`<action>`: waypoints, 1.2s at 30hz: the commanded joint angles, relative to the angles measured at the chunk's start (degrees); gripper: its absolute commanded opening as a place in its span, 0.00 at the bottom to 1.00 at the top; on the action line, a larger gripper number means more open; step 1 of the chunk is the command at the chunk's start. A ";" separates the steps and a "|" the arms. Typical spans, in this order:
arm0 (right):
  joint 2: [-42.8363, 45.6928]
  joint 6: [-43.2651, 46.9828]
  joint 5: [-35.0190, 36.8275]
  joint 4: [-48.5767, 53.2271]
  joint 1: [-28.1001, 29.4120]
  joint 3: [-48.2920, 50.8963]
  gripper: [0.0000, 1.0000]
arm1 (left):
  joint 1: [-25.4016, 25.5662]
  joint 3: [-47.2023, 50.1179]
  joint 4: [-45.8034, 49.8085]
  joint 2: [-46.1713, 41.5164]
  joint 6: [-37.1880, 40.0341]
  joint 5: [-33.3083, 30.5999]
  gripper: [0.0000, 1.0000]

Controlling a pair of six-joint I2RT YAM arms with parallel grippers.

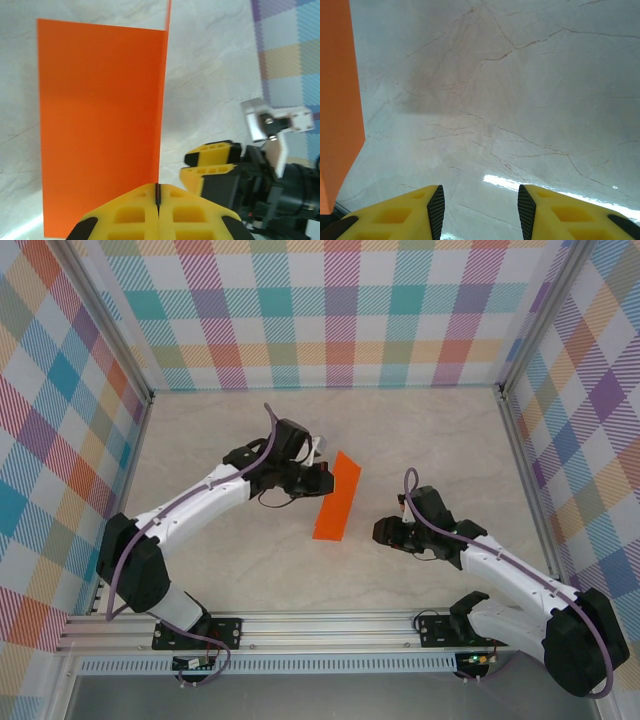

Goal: Fold a paper plane with a square sheet of paper (pick it up from the middle)
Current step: Rotate the paper at the center of the table.

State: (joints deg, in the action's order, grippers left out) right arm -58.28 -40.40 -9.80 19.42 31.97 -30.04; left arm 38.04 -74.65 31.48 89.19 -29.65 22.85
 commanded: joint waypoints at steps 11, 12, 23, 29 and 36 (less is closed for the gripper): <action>-0.14 -0.74 -4.55 -2.56 0.20 0.48 0.57 | -0.69 9.23 -7.76 8.63 -3.14 -1.11 0.00; -0.19 -0.87 -5.55 -3.51 0.20 0.45 0.58 | -0.69 9.69 -7.58 8.61 -3.05 -1.76 0.00; -5.83 -0.71 -5.67 -6.08 4.30 -2.41 0.60 | -1.47 12.37 -10.33 8.68 -5.35 -2.61 0.02; -7.02 -1.08 -4.98 -6.85 5.68 -2.88 0.59 | -2.44 14.76 -15.06 7.59 -10.84 -1.37 0.00; -7.70 -0.06 -2.97 -5.84 8.10 -4.79 0.59 | -2.53 15.63 -15.05 8.06 -11.21 -2.97 0.00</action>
State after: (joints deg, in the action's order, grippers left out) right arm -65.23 -41.30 -14.06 14.20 38.54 -32.21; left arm 36.23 -60.12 17.52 98.19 -39.66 20.40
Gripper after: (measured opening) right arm 0.591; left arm 0.046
